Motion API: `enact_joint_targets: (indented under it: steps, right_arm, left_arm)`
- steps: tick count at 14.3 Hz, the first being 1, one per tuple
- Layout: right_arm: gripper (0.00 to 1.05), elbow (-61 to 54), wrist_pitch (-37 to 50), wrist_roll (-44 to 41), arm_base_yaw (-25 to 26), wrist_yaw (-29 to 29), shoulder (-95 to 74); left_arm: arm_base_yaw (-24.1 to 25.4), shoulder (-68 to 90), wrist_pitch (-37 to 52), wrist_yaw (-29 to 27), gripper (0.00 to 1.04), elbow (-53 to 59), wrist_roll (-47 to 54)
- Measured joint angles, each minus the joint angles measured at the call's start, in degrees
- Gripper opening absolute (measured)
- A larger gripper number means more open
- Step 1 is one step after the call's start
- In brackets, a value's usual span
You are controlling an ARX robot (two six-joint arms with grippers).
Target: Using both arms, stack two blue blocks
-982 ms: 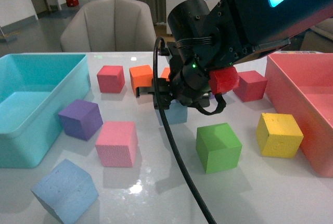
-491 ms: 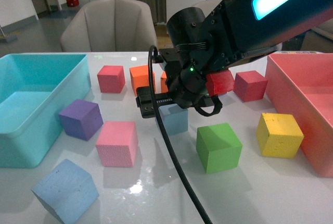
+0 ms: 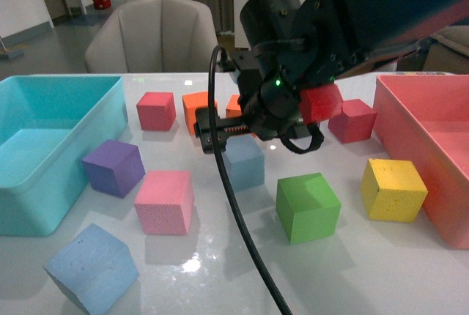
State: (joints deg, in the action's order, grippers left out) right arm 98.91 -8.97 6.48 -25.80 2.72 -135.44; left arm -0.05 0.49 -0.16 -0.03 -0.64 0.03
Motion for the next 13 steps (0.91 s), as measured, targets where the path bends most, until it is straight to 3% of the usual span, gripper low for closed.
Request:
enact_joint_targets:
  steps: [3,5,10,12,13]
  right_arm:
    - [0.98,-3.5,2.1,0.6,0.2,-1.7,4.8]
    - [0.98,-11.6,8.8,3.3,1.1,-7.4,13.3]
    - [0.98,-45.2,26.4,10.4,3.0,-19.0,41.9]
    - [0.98,-54.5,30.6,11.6,5.7,-19.2,51.1]
    - [0.95,-59.6,37.2,11.1,7.4,-19.9,53.4]
  left_arm:
    - [0.0,0.0,0.0,0.0,0.98,0.0,0.0]
    - [0.0,0.0,0.0,0.0,0.98,0.0,0.0]
    - [0.0,0.0,0.0,0.0,0.98,0.0,0.0]
    - [0.0,0.0,0.0,0.0,0.98,0.0,0.0]
    - [0.0,0.0,0.0,0.0,0.98,0.0,0.0]
